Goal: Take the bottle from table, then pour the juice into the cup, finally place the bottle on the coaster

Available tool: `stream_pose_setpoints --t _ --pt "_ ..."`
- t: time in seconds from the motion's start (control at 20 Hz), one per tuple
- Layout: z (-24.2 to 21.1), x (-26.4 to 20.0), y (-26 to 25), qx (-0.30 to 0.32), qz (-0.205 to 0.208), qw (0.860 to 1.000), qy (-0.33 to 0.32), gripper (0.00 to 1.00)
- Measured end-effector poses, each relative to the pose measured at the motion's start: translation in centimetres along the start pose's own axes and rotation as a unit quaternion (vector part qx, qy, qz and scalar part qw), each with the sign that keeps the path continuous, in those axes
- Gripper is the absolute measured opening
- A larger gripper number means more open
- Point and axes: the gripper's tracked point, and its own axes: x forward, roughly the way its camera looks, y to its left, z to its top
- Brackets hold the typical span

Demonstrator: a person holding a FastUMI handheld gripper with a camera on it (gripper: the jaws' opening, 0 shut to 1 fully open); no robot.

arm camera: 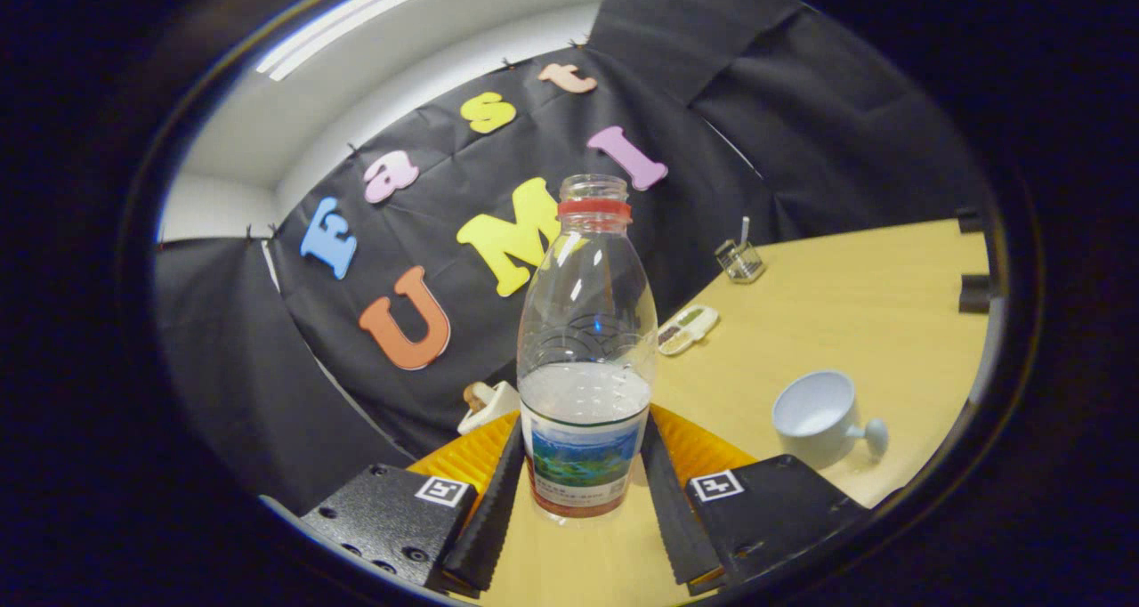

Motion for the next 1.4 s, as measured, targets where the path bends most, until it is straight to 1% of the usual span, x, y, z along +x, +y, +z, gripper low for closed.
stream_pose_setpoints --t 0.15,0.35,0.55,0.6,0.7,0.85,1.05,1.25,1.4 --pt "2.0 0.6 2.1 -0.091 -0.001 0.995 -0.031 0.76" --pt "4.0 1.8 4.6 -0.158 -0.003 0.986 -0.058 0.76" --pt "4.9 4.7 5.3 -0.218 -0.036 0.973 -0.061 0.76" --pt "4.6 5.8 5.2 -0.235 -0.049 0.969 -0.057 0.76" --pt "3.5 8.3 5.5 -0.268 -0.057 0.961 -0.035 0.77" --pt "1.7 11.9 5.5 -0.291 -0.050 0.955 -0.012 0.77" --pt "-1.5 16.2 3.4 -0.302 -0.058 0.951 0.025 0.77" --pt "-5.4 18.8 1.0 -0.296 -0.060 0.952 0.046 0.77" --pt "-8.1 20.2 -0.5 -0.309 -0.060 0.947 0.061 0.77"
